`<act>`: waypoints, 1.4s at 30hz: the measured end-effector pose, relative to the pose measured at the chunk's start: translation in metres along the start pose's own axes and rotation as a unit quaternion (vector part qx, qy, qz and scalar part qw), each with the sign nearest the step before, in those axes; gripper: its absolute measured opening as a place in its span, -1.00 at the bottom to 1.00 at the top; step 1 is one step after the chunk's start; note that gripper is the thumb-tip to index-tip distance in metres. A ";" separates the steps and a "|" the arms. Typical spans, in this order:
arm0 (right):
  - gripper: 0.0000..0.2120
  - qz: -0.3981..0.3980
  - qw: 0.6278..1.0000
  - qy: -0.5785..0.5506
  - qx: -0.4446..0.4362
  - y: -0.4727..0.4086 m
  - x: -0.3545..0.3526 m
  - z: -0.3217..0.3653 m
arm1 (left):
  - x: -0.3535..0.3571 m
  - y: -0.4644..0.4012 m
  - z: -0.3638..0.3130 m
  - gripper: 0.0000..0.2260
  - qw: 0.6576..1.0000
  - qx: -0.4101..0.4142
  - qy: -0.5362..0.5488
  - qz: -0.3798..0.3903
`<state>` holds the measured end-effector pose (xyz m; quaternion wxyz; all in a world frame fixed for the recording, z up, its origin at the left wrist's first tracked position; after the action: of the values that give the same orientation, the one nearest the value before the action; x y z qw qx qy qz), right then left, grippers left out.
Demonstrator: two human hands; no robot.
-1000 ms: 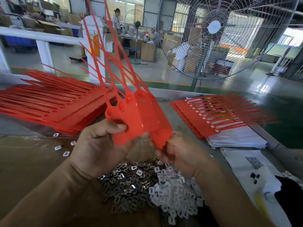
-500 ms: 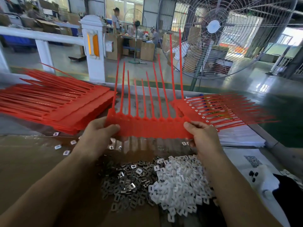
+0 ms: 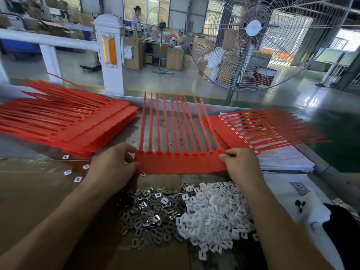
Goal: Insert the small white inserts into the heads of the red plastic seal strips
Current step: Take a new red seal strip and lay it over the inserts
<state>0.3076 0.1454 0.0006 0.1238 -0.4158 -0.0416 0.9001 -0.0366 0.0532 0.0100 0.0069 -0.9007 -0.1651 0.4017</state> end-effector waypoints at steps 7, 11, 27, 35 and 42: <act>-0.70 0.032 0.995 0.089 0.011 0.009 -0.004 0.003 | 0.002 0.000 -0.001 -0.72 0.999 0.015 -0.036 0.008; -0.68 -0.006 0.994 0.081 -0.075 0.021 -0.015 0.033 | 0.005 0.000 -0.001 -0.67 0.999 0.016 -0.041 0.018; -0.56 0.374 0.858 0.090 -0.341 0.117 0.057 0.114 | 0.024 -0.003 -0.011 -0.58 0.989 0.072 -0.109 0.071; -0.85 0.363 0.861 0.055 -0.352 0.122 0.059 0.121 | 0.021 0.000 -0.010 -0.53 0.988 0.076 -0.093 0.093; -0.95 0.352 0.873 0.032 -0.336 0.120 0.056 0.118 | 0.021 0.000 -0.006 -0.51 0.989 0.079 -0.072 0.103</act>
<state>0.1602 0.0473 0.0145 -0.3473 -0.4479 -0.1882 0.8021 -0.0189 0.0607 -0.0009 0.0245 -0.8783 -0.0393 0.4759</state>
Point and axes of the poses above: each hand's wrist, its own y-axis away from the middle knuckle, its own x-axis out of the palm, z = x × y, the point moved 9 cm from there along -y, towards the middle knuckle, and after that the axes turned 4 degrees about y, right-handed, at the moved point
